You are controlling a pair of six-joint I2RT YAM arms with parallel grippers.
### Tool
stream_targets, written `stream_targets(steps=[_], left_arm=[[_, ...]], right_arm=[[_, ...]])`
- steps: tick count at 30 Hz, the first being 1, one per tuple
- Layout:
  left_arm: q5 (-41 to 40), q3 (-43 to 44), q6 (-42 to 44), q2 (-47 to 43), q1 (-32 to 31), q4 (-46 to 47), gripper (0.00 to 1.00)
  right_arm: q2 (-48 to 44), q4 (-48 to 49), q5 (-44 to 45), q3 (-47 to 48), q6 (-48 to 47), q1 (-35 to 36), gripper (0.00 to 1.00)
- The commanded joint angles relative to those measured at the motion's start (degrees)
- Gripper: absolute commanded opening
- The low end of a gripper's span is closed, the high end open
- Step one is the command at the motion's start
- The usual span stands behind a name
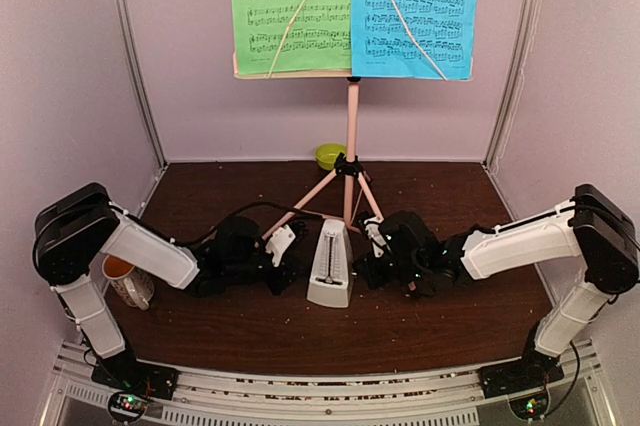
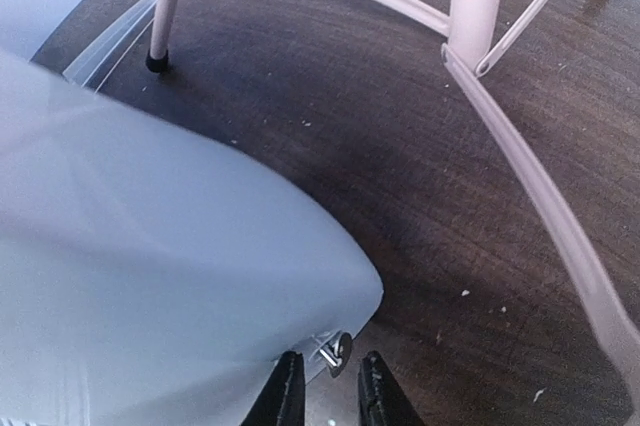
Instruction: Set up the instrument practice props
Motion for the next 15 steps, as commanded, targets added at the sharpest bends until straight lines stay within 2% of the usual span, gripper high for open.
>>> stream_targets(steps=[1,7,11,15], left_arm=[[4.0,-1.3,0.8,-1.6,-2.0,4.5,0.23],[1.5,-3.3,0.0,-4.8,-2.1,5.5,0.23],[0.1,-2.5,-0.3,-7.3,-1.9,1.5,0.26],[2.9,-1.1,-0.5,-7.5,-1.5,0.3,0.27]], right_arm=[[1.0,2.9,1.0,3.5,-3.0,-0.6,0.23],[-2.5,0.1,2.5,2.3,-5.1,-0.9,0.37],[-7.1,-0.5,2.7,-1.3,-6.9,-1.4,0.54],[-10.3,2.3,-3.4,-4.6,-10.3,-1.5,0.73]])
